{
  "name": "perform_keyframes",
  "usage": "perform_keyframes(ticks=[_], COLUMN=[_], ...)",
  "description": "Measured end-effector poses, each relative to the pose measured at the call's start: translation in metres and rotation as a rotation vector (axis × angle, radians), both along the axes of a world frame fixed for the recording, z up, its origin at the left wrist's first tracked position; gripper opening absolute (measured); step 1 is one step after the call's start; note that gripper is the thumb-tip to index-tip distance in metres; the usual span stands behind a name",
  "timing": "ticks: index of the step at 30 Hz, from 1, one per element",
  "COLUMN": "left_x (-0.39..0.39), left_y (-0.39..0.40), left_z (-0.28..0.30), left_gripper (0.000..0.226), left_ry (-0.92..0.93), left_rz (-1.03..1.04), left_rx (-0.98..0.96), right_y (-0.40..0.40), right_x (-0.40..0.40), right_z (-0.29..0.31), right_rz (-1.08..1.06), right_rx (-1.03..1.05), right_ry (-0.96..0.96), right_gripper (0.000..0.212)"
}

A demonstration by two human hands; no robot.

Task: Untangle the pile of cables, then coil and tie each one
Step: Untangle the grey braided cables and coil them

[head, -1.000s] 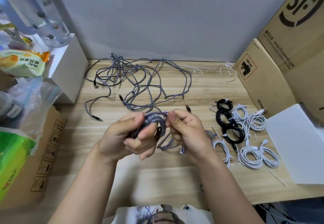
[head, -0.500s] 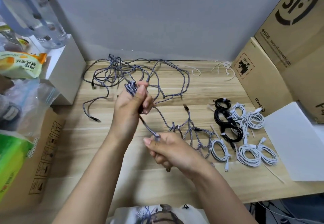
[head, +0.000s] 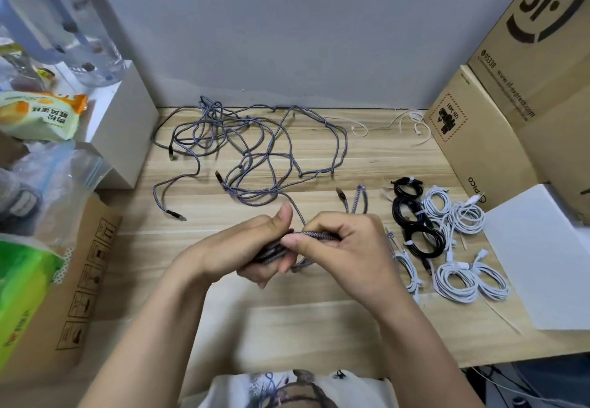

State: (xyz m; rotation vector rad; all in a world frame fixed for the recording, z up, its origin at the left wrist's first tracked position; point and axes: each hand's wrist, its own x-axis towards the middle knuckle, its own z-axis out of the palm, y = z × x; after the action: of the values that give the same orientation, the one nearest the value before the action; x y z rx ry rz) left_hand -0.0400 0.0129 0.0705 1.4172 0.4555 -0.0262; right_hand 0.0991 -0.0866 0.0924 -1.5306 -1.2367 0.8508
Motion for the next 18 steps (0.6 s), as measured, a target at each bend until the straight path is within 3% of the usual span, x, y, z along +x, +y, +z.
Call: perform_keyframes(ticks=[6, 10, 14, 18], left_x=[-0.006, -0.004, -0.002, 0.005], left_y=[0.006, 0.003, 0.0, 0.0], left_z=[0.004, 0.008, 0.024, 0.036], left_gripper=[0.03, 0.029, 0.016, 0.015], left_ry=[-0.397, -0.608, -0.921, -0.941], left_rz=[-0.296, -0.288, -0.099, 0.269], left_rx=[-0.37, -0.505, -0.834, -0.799], right_y=[0.002, 0.003, 0.005, 0.01], right_x=[-0.003, -0.001, 0.007, -0.004], right_z=[0.006, 0.005, -0.013, -0.024], right_rz=[-0.037, -0.058, -0.057, 0.126], right_rx=[0.086, 0.094, 0.033, -0.143], right_ry=[0.085, 0.14, 0.104, 0.055], right_gripper=[0.028, 0.036, 0.046, 0.039])
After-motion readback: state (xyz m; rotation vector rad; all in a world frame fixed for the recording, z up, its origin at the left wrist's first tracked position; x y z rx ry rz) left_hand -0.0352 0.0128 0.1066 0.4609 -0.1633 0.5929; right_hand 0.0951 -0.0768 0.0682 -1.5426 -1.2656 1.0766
